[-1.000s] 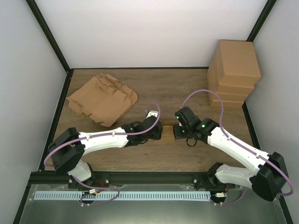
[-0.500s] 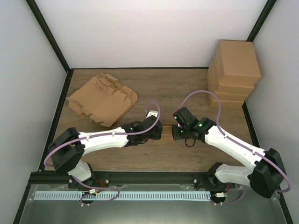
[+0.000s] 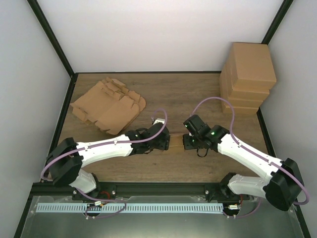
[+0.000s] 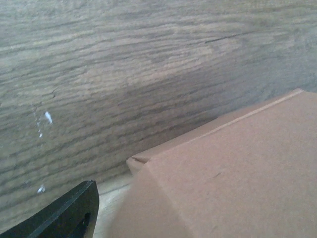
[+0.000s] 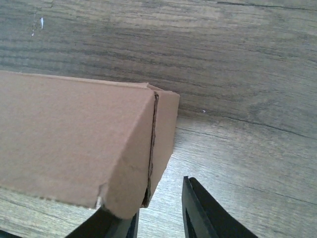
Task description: Fold the paper box
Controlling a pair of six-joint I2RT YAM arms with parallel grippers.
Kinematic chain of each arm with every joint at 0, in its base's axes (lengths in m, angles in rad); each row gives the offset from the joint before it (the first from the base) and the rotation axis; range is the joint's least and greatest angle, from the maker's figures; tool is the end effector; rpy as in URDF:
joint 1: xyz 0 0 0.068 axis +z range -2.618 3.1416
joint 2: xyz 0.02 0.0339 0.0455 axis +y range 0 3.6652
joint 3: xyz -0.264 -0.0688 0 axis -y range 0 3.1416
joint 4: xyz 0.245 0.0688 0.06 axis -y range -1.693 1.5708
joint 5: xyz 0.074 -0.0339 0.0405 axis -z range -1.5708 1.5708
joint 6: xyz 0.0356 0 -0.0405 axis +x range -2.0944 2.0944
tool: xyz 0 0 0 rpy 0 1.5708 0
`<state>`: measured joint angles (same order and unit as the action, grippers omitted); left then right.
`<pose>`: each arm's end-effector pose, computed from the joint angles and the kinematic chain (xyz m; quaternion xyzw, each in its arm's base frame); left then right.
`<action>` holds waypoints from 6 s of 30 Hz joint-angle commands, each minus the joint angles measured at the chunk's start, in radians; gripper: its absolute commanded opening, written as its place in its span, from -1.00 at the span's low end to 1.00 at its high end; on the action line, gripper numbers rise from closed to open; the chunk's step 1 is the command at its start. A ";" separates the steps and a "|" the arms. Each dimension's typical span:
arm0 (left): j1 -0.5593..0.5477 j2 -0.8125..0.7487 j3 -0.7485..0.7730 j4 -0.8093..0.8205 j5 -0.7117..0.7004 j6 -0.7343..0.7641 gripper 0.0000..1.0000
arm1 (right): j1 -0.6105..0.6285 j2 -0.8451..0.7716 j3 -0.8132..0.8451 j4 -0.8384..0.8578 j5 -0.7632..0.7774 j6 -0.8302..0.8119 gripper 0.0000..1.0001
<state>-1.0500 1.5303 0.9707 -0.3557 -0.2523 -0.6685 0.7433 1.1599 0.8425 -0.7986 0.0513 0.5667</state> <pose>0.1644 -0.2687 0.2121 0.1383 0.9299 -0.1641 0.2988 0.1589 0.1436 0.2376 -0.0801 0.9707 0.1175 0.1939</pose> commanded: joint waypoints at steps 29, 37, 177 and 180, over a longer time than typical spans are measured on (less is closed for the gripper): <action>-0.001 -0.094 0.100 -0.235 0.031 0.034 -0.24 | 0.011 -0.058 0.078 -0.003 0.002 -0.063 -0.70; -0.002 -0.034 0.124 -0.266 0.006 0.051 -0.35 | 0.011 -0.046 0.072 0.009 -0.001 -0.071 -0.74; 0.061 0.038 0.227 -0.496 0.144 -0.051 -0.92 | 0.099 -0.004 -0.145 0.312 0.001 -0.048 -0.24; 0.062 0.037 0.228 -0.500 0.144 -0.051 -0.92 | 0.099 -0.001 -0.145 0.313 0.001 -0.045 -0.23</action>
<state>-0.9859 1.5436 1.1908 -0.7891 -0.1223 -0.7380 0.8303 1.1336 0.6872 -0.4332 0.0471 0.5327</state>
